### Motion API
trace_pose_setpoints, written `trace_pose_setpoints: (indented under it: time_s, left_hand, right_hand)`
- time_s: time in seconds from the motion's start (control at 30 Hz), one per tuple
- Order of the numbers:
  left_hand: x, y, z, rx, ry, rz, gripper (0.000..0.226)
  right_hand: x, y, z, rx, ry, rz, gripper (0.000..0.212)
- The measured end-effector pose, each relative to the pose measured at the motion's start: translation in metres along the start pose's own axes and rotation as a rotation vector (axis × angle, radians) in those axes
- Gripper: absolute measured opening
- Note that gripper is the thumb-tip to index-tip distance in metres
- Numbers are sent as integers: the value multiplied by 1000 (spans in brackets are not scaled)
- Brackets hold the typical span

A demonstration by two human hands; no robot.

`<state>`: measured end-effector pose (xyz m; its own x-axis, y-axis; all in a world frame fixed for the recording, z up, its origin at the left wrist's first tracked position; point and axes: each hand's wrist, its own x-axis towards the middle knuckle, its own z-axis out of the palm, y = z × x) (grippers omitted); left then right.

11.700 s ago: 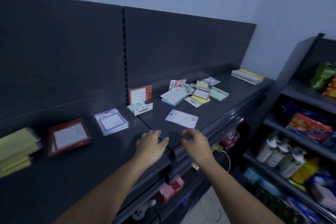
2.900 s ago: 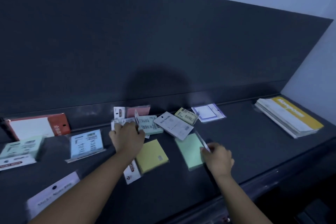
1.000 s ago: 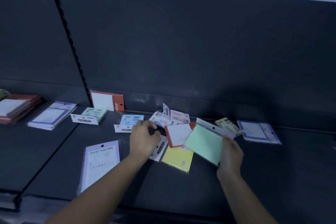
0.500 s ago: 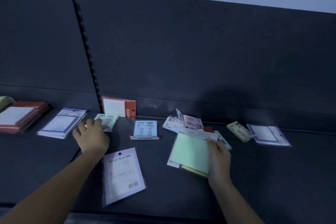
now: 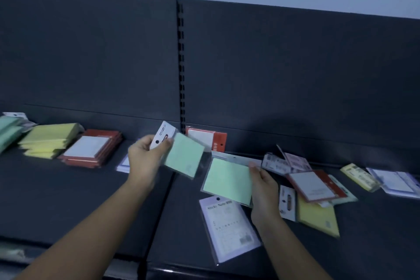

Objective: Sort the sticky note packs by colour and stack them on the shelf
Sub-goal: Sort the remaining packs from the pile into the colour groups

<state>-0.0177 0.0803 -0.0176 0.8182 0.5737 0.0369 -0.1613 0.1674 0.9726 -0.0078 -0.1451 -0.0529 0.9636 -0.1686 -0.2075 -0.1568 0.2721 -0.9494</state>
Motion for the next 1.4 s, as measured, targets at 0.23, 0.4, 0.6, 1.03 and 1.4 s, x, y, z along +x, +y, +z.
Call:
trace_pose_setpoints:
  time_s: [0.23,0.4,0.6,1.03,1.4]
  left_hand:
    - [-13,26,-50,-119,58,-229,5]
    - [-32,34,-78,-49,67,-252,5]
    - [-44,46,-114,17,205,-200,5]
    - [-51,60,-216,-73,303,-356,13]
    - [-39,93,-352,-442,119,-266,22]
  right_hand:
    - [-24,17,65,-39,-157,38,27]
    - [-28,24,92,-144,-276,50,28]
    - [-39,31,125,-125,-414,61,28]
    - [-116,67,225,-277,-757,100,25]
    - [-210,121,372,-129,-607,155,28]
